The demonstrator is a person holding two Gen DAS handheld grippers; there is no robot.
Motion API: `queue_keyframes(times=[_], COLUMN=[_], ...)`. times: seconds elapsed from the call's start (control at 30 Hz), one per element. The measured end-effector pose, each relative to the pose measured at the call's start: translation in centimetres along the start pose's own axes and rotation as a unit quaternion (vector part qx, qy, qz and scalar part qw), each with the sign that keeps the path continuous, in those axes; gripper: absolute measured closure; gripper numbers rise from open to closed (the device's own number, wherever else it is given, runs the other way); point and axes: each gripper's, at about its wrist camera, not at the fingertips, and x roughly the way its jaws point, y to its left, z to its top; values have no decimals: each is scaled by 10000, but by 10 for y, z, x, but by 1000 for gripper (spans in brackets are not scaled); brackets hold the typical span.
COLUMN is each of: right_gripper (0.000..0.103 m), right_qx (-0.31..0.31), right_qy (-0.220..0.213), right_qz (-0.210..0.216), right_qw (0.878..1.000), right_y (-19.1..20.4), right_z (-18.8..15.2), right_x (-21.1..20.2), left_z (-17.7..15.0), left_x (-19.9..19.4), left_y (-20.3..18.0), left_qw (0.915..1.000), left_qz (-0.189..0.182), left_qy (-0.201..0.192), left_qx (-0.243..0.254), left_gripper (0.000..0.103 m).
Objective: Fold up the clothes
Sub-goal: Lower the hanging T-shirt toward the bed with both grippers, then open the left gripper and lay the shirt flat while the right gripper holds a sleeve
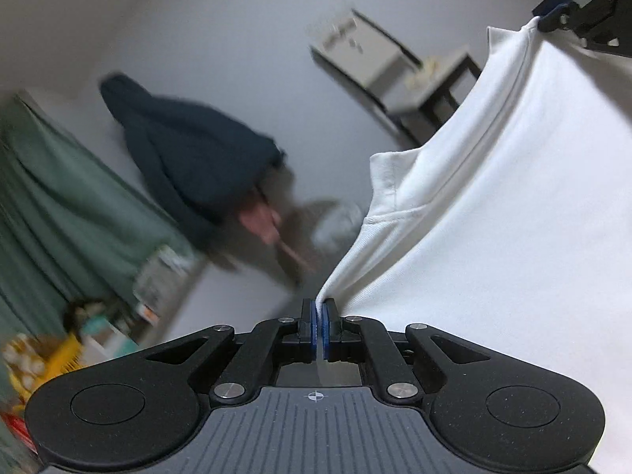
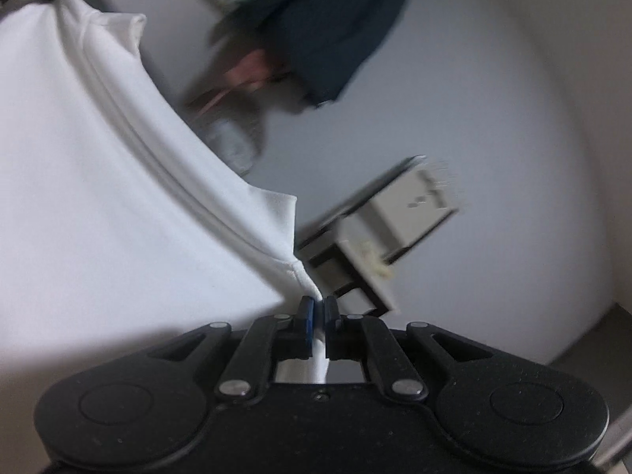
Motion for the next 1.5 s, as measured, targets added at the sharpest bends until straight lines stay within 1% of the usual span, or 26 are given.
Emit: queue_keyframes(times=[0.1, 0.2, 0.27, 0.3, 0.33, 0.37, 0.4, 0.43, 0.47, 0.5, 0.57, 0.6, 0.67, 0.77, 0.8, 0.87, 0.97, 1.03, 1.07, 1.1, 1.13, 1.23, 1.3, 1.37, 1.43, 1.5], right_gripper=[99, 98, 91, 72, 41, 29, 24, 25, 25, 25, 27, 34, 39, 40, 45, 55, 56, 69, 78, 99, 99, 99, 100, 100, 100, 99], right_qx=[150, 684, 1005, 1162, 1431, 1706, 2021, 2336, 2647, 2903, 3314, 3468, 3768, 4390, 4531, 4773, 5020, 5174, 5257, 5339, 5455, 5690, 5400, 4937, 4657, 4456], right_qy=[244, 817, 839, 843, 788, 728, 581, 428, 274, 284, 455, 612, 938, 1247, 1402, 1665, 1865, 1879, 1827, 1771, 1770, 1685, 1779, 1936, 2055, 2245], right_qz=[485, 1219, 1410, 1496, 1612, 1728, 1906, 2086, 2262, 2375, 2572, 2659, 2830, 3068, 3122, 3264, 3432, 3521, 3502, 3479, 3472, 3167, 2658, 2103, 1689, 1281], right_qw=[9984, 9868, 9813, 9783, 9733, 9673, 9589, 9487, 9370, 9266, 9066, 8974, 8770, 8352, 8232, 7987, 7717, 7569, 7534, 7501, 7420, 7400, 7785, 8213, 8440, 8571], right_y=[15, 14, 5, 1, -18, -38, -63, -88, -113, -131, -156, -164, -174, -173, -166, -149, -123, -110, -108, -106, -107, -118, -132, -155, -178, -207], right_z=[-8, 23, 29, 31, 36, 42, 36, 29, 22, 14, -9, -23, -48, -87, -102, -127, -142, -146, -146, -146, -146, -147, -140, -132, -129, -127], right_x=[27, 22, 4, -5, -30, -55, -75, -94, -114, -114, -122, -132, -154, -197, -218, -244, -244, -244, -240, -237, -235, -238, -236, -226, -208, -178], left_z=[6, -1, -7, -5, -4, -7, -10, -13, -16, -21, -29, -32, -39, -40, -40, -43, -52, -56, -57, -58, -58, -64, -67, -67, -67, -67], left_x=[10, 24, 35, 32, 29, 23, 16, 7, -1, -14, -48, -64, -101, -160, -180, -219, -256, -276, -283, -289, -293, -304, -301, -289, -282, -276], left_y=[-7, -22, -33, -30, -27, -25, -19, -6, 6, 16, 37, 44, 49, 54, 53, 43, 25, 12, 7, 2, -2, -10, -7, -2, -3, -8], left_qw=[9990, 9965, 9955, 9952, 9948, 9945, 9944, 9948, 9950, 9955, 9939, 9925, 9887, 9810, 9770, 9628, 9334, 9175, 9156, 9158, 9210, 9297, 9238, 9121, 9023, 9020], left_qz=[-133, -322, -404, -450, -537, -648, -712, -672, -619, -537, -541, -615, -822, -1201, -1349, -1720, -2179, -2404, -2466, -2489, -2404, -2192, -2310, -2544, -2791, -2907], left_qy=[250, 503, 641, 682, 732, 757, 770, 758, 707, 535, 174, 125, 49, 108, 167, 392, 790, 1053, 1107, 1143, 1149, 1135, 1146, 1204, 1168, 1087], left_qx=[347, 583, 570, 534, 451, 308, 136, -97, -333, -576, -942, -1050, -1251, -1522, -1645, -2048, -2740, -2990, -2978, -2938, -2842, -2733, -2832, -2982, -3072, -3002], left_gripper=[99, 99, 98, 98, 96, 90, 69, 31, 13, 0, 0, 0, 0, 0, 0, 0, 0, 0, 0, 0, 0, 0, 0, 0, 0, 0])
